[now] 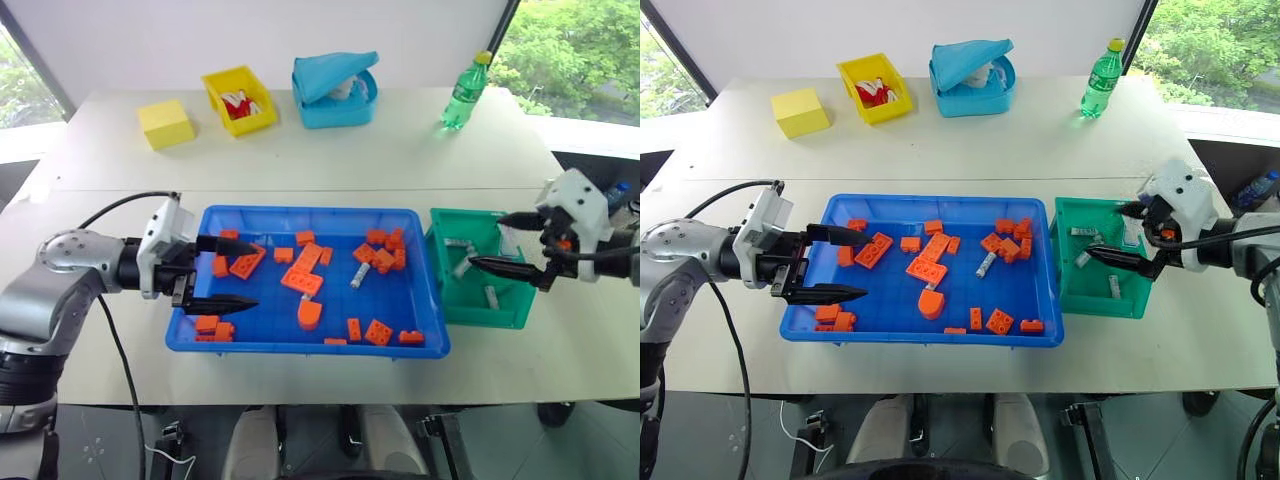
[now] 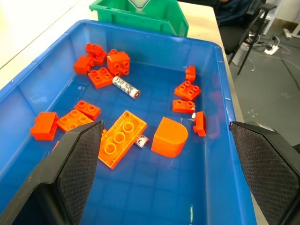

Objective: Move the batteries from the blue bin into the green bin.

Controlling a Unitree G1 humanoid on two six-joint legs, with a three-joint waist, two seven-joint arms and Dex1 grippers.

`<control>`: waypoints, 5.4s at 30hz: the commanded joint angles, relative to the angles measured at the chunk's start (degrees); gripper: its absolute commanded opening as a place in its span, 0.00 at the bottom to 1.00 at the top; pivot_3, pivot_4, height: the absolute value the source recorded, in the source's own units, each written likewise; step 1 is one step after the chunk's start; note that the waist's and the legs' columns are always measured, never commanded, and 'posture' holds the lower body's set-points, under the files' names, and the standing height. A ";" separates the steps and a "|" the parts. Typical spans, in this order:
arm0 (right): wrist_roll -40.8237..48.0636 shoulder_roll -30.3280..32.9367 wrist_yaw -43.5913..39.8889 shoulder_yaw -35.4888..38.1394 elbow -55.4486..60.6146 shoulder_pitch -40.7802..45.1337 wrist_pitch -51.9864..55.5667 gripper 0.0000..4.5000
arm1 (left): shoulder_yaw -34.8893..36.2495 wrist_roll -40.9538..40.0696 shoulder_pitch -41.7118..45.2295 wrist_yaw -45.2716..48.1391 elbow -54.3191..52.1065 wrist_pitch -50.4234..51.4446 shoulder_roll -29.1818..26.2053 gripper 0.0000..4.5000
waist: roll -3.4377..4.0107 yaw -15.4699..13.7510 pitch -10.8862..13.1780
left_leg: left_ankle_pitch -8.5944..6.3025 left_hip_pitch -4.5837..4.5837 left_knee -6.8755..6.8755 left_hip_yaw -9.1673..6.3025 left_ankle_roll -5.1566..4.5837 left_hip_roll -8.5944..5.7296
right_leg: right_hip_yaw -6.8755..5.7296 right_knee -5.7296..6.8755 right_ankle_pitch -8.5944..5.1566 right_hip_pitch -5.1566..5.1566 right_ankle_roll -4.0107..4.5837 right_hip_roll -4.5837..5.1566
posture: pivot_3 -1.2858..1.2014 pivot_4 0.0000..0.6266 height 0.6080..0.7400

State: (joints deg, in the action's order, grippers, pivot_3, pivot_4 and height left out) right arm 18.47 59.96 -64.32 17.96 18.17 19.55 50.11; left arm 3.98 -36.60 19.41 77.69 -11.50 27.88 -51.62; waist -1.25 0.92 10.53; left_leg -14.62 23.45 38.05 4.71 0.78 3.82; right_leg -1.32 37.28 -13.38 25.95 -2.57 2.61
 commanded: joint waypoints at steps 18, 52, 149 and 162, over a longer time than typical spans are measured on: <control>3.11 -30.74 19.97 -34.30 -1.40 18.34 9.86 0.98 | 3.40 0.44 -4.88 -2.35 -6.00 -0.93 -1.85 1.00 | -0.07 -0.28 -0.04 | 0.01 0.32 0.07 -0.05 0.00 -0.01 | -0.10 -0.09 0.12 0.12 -0.19 0.08 | 0.52 0.24 0.97; 2.01 -34.51 22.77 -37.16 -4.61 14.62 6.11 0.03 | 4.43 0.11 -4.52 -3.09 -6.33 -0.02 -2.94 1.00 | -0.07 -0.10 -0.04 | 0.01 0.29 0.06 -0.11 -0.01 0.01 | -0.15 -0.06 0.12 0.13 -0.19 0.02 | 0.52 0.24 0.97; 11.26 -12.48 12.90 -16.79 9.23 11.16 7.51 0.68 | -0.39 2.59 1.20 -3.03 -0.95 -3.76 3.09 1.00 | -0.08 -0.12 -0.04 | 0.00 -0.05 0.00 -0.21 -0.02 0.01 | -0.18 -0.16 0.10 -0.26 -0.17 0.00 | 0.52 0.24 0.97; 6.37 -22.52 24.08 -31.36 5.87 12.35 13.25 0.68 | 3.56 0.96 -3.44 -5.40 -5.28 -1.80 0.38 1.00 | -0.09 -0.26 -0.04 | 0.00 0.00 0.02 -0.19 -0.02 0.00 | -0.21 -0.16 0.09 -0.25 -0.15 0.05 | 0.52 0.24 0.97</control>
State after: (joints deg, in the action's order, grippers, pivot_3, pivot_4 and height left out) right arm 25.46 36.75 -40.87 -13.87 22.69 31.68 63.46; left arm 5.60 -34.52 15.95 72.40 -14.89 26.01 -50.56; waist -1.34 0.66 10.49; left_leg -14.62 23.45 38.06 4.52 0.77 3.82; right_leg -1.53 37.13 -13.29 25.70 -2.71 2.66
